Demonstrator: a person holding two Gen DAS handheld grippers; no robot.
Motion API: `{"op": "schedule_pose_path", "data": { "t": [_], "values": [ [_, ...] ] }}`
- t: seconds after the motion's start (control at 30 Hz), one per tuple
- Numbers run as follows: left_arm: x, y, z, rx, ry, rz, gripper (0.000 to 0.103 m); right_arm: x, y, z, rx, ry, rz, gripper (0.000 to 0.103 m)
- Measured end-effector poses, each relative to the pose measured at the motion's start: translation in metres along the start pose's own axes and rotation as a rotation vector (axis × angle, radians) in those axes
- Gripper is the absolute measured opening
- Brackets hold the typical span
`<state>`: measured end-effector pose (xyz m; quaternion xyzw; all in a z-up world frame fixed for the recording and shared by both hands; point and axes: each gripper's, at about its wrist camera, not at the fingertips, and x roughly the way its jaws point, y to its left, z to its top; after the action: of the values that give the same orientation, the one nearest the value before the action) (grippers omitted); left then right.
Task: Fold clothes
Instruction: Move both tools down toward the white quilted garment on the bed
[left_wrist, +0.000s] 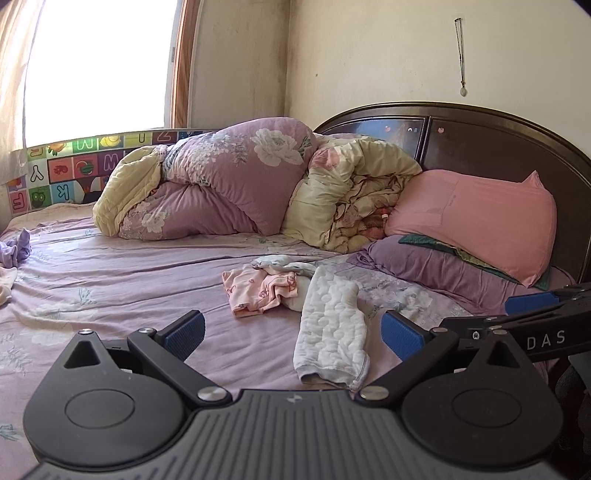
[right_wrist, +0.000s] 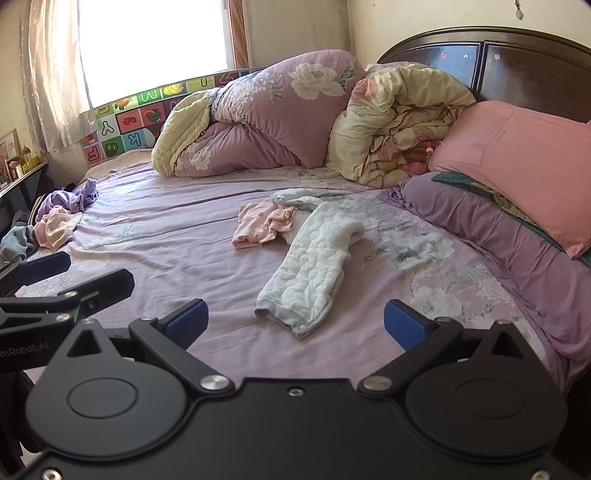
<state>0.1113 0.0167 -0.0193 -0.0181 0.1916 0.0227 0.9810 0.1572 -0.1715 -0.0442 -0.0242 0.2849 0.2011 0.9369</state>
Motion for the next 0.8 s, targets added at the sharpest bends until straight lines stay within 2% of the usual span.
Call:
{"op": "schedule_pose_path", "data": {
  "t": [0.23, 0.47, 0.6, 0.67, 0.8],
  "values": [
    [0.070, 0.009, 0.024, -0.021, 0.035, -0.035, 0.102, 0.051, -0.015, 0.035, -0.050, -0.037, -0.046, 0.103],
    [0.135, 0.006, 0.027, -0.004, 0.075, -0.035, 0.102, 0.118, -0.047, 0.069, -0.031, -0.012, -0.042, 0.103],
    [0.176, -0.005, 0.021, 0.054, 0.112, -0.045, 0.102, 0.147, -0.061, 0.064, -0.024, 0.012, -0.006, 0.103],
    [0.203, -0.012, 0.012, 0.089, 0.163, -0.060, 0.102, 0.161, -0.069, 0.056, -0.016, 0.040, 0.006, 0.103],
    [0.247, -0.024, -0.011, 0.091, 0.241, -0.101, 0.102, 0.179, -0.084, 0.046, 0.001, 0.066, -0.020, 0.103]
  ]
}}
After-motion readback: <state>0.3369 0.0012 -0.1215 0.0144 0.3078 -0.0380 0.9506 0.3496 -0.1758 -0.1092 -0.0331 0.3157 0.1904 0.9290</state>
